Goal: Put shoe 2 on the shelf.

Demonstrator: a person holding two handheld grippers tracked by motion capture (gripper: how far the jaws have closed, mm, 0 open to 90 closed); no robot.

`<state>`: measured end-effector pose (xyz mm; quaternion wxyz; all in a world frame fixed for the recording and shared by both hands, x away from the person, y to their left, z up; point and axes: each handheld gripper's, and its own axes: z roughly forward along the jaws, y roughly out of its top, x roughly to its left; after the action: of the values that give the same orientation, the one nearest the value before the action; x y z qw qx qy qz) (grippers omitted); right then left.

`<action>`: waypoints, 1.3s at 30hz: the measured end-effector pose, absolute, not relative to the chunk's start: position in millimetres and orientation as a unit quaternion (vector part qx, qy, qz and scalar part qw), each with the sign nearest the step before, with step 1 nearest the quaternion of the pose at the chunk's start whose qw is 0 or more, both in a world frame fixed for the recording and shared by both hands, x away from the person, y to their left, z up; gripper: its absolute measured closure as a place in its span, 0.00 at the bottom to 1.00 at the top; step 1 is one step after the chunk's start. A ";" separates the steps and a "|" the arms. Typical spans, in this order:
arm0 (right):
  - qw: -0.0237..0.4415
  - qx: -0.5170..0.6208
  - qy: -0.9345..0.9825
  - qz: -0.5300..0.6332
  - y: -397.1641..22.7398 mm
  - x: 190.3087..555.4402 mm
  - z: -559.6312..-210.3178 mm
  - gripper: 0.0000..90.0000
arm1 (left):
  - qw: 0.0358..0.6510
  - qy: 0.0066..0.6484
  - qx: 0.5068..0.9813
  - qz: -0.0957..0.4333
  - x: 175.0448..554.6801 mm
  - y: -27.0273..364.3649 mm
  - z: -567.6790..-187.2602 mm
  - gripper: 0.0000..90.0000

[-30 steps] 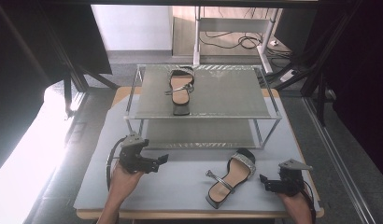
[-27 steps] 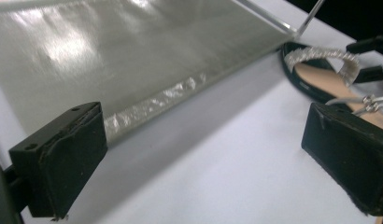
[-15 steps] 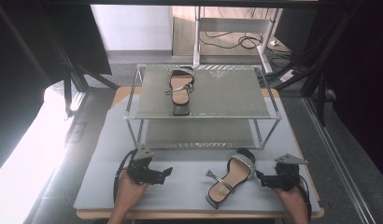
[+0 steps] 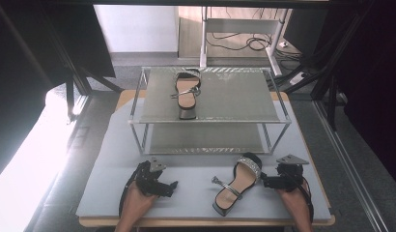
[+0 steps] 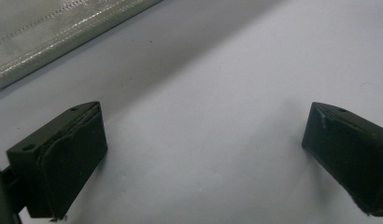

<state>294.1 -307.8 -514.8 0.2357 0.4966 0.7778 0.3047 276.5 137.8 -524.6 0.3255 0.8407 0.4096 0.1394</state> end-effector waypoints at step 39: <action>0.265 0.438 0.798 0.318 -185.2 352.1 -507.6 0.08 | 0.326 0.409 0.841 0.140 276.4 138.1 -525.1 0.00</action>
<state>352.1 -185.2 -507.6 0.2651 0.4375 0.7984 0.3177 276.4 138.1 -525.1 0.3260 0.8406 0.4093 0.1401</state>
